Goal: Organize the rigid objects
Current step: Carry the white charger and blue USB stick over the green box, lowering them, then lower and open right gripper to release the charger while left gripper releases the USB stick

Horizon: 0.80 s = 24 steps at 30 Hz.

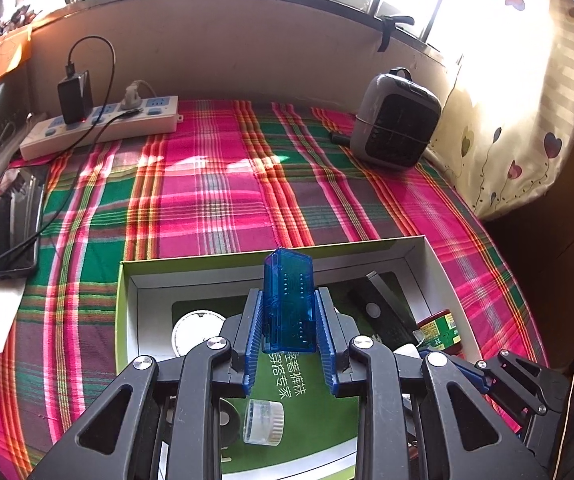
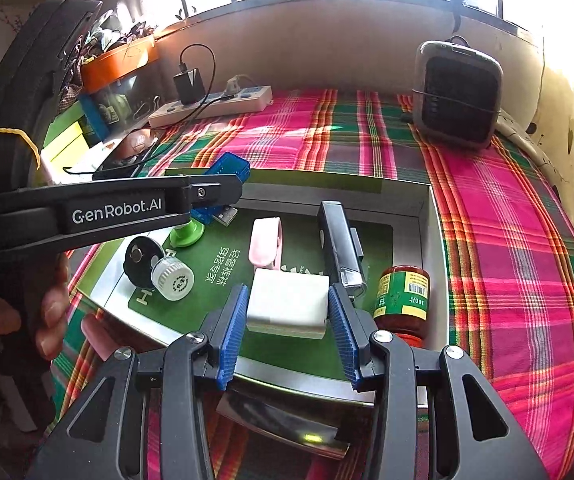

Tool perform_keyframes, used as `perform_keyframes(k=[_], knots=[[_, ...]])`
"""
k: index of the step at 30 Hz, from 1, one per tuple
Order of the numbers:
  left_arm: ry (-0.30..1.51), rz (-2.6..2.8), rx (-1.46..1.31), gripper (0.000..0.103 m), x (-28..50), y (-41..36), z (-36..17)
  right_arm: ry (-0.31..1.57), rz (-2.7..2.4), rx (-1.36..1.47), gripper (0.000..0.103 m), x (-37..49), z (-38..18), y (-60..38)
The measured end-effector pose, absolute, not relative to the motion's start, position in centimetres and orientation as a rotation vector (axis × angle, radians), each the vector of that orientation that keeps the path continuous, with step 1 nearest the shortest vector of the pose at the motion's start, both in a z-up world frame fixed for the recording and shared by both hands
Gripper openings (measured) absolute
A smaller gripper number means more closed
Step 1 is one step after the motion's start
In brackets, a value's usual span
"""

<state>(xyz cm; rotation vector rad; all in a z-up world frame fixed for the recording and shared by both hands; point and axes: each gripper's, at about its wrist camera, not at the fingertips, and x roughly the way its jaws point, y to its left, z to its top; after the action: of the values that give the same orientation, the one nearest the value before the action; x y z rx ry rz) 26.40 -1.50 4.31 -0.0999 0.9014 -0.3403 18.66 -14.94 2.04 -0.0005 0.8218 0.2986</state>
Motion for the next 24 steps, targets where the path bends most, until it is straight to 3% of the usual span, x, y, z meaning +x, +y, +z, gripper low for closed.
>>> perform_keyframes(k=[24], knots=[[0.936,-0.326,-0.08,0.025,27.3,-2.2,2.3,0.821,0.233,-0.079,0.043,18.9,1.2,-14.6]])
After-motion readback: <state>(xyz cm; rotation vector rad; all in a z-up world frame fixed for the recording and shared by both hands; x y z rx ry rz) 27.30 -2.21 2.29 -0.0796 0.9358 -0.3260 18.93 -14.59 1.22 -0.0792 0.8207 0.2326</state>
